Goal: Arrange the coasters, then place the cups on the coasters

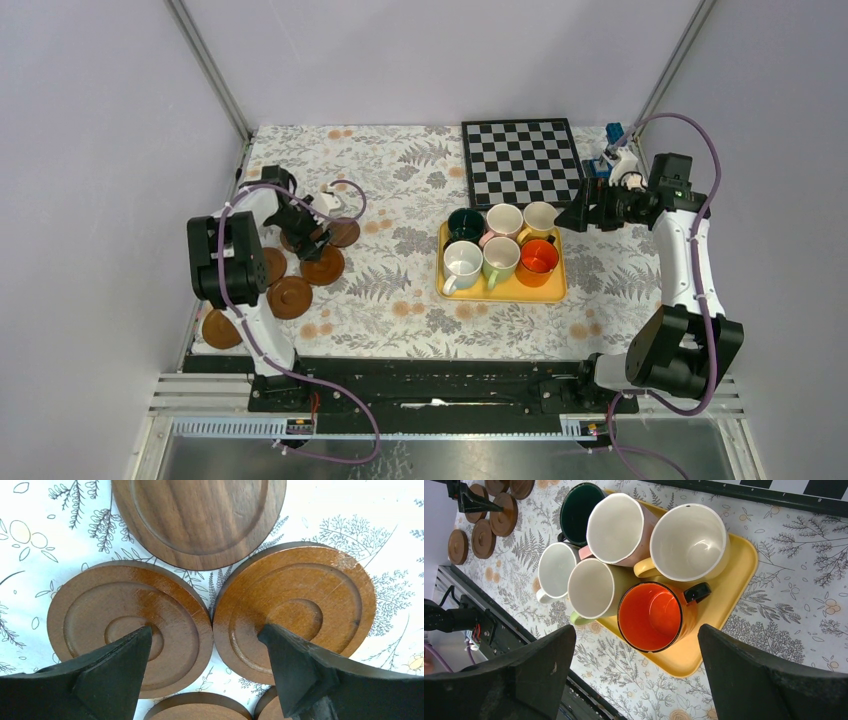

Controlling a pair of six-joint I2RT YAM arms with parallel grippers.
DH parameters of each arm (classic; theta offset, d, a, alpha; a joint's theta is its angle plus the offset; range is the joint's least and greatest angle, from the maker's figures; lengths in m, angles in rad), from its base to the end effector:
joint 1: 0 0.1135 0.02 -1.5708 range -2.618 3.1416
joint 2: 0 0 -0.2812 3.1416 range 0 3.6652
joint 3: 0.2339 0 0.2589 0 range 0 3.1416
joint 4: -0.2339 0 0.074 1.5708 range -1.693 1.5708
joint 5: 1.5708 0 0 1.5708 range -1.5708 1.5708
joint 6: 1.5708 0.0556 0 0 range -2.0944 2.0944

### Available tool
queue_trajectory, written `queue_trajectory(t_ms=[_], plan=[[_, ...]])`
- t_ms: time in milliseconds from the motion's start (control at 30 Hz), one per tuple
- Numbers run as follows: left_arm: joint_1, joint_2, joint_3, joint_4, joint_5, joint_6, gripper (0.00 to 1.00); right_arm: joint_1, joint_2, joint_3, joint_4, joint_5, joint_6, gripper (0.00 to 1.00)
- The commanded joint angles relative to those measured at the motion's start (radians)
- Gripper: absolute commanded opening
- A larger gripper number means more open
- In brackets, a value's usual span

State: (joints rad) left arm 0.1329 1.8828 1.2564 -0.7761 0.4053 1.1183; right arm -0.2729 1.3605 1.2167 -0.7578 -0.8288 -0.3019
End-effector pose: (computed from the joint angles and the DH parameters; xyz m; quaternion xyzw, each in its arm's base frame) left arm 0.3662 0.0268 0.1588 0.4766 0.8520 -0.1144 0.1842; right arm 0.2887 -0.0383 0.3243 -0.1447 0.8626 0.2795 0.3961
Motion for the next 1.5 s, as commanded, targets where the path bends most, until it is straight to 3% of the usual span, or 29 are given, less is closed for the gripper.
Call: queue_trajectory(t_ms=[0,233,467,633,933,1267,1467], plan=[[-0.022,0.073,0.042,0.056,-0.009,-0.019,0.86,0.003,-0.019,-0.025,0.031,-0.002,0.003,1.0],[-0.112,0.167,0.145,0.076,-0.005,-0.037,0.78,0.003,-0.032,-0.037,0.04,0.0,0.004,1.0],[-0.275,0.228,0.239,0.075,0.01,-0.104,0.77,0.003,-0.049,-0.049,0.037,0.009,0.0,1.0],[-0.32,0.242,0.274,0.084,0.002,-0.189,0.76,0.003,-0.053,-0.051,0.042,0.011,0.0,1.0],[-0.176,0.243,0.265,0.164,-0.205,-0.5,0.78,0.003,-0.061,-0.054,0.05,0.009,0.0,1.0],[-0.035,0.199,0.211,0.261,-0.311,-0.891,0.8,0.004,-0.069,-0.068,0.072,-0.001,0.017,1.0],[0.016,0.221,0.25,0.292,-0.376,-0.938,0.81,0.003,-0.077,-0.074,0.074,0.006,0.013,1.0]])
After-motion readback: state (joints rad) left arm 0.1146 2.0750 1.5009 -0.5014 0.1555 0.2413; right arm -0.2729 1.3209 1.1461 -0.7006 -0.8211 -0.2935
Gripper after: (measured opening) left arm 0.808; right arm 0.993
